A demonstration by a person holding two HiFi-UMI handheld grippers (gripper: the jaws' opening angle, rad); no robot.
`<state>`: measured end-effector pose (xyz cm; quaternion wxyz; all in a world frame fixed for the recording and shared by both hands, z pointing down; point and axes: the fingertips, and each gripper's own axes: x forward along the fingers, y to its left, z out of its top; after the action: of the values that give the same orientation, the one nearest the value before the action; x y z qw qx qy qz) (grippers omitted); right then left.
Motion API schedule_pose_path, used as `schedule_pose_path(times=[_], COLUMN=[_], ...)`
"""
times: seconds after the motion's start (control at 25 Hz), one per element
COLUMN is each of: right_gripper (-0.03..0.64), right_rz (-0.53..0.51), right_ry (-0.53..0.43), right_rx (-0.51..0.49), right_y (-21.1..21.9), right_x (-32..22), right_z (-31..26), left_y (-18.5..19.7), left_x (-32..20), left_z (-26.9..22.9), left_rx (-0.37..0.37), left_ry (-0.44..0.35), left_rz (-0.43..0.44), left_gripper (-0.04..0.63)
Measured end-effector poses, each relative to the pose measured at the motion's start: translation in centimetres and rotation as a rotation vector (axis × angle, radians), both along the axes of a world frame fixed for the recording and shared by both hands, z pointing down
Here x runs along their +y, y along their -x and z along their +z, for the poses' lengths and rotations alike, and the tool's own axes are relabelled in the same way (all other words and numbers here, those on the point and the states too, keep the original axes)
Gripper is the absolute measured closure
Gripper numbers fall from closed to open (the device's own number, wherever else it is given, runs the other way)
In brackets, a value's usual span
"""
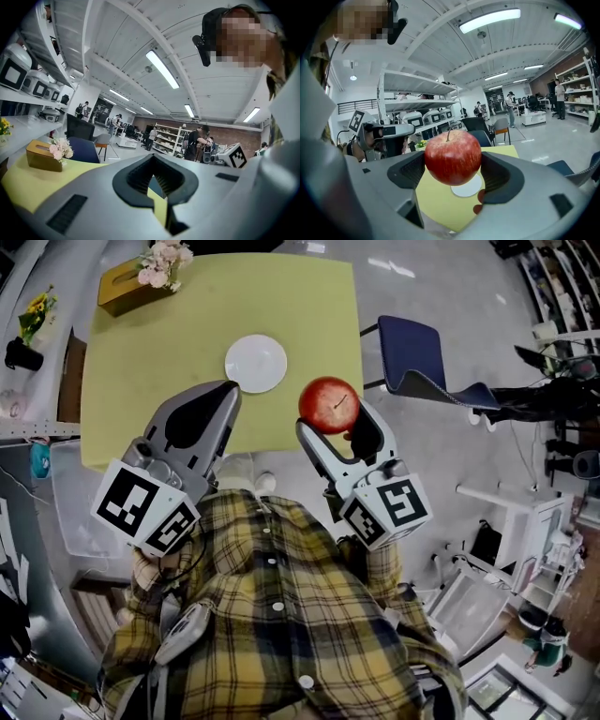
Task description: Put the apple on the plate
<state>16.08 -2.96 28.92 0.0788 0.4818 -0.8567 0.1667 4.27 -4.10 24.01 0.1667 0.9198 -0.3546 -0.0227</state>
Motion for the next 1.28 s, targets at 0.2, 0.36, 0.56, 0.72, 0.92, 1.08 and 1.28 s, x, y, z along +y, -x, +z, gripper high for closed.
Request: schedule_pose_path(times=[0.2,0.36,0.56,0.72,0.92,1.08,1.28], right_gripper=[0.258,0.258,0.258,0.258,0.258,0.258,0.258], right_rz=[0.001,-0.012,-0.027,-0.029,-0.028,-0.05,-0.097], right_ry=[0.005,0.004,0.015,0.034,0.041,0.062,0.064], right_rx=[0.023,0.031,0.03,0.029,0.033,0.037,0.048], right_y=[1.0,2.3,4.2,5.4,6.5,6.8,6.4], right_x=[-4.6,-8.3,-12.6,-14.7,-16.5,-17.0,-17.3], right_z=[-0.1,-0.2,0.7,1.2,1.8,2.4,2.0], left_y=[0.1,0.8,2.0,2.7,3.4,3.2,2.1], left_x=[-4.9,-8.2,-11.7,-13.4,-15.0,-15.8,-16.2], left_z=[-0.6,-0.3,0.9,1.8,2.7,3.3,3.0], left_rx=[-0.001,0.001,-0.016,-0.023,-0.025,-0.021,-0.021], left_ry=[-0.017,-0.004,0.013,0.044,0.064,0.082,0.085], left_rz=[0.029,0.03,0.043,0.057,0.067,0.064,0.045], left_gripper=[0.597,0.597,0.597,0.597,0.597,0.597,0.597])
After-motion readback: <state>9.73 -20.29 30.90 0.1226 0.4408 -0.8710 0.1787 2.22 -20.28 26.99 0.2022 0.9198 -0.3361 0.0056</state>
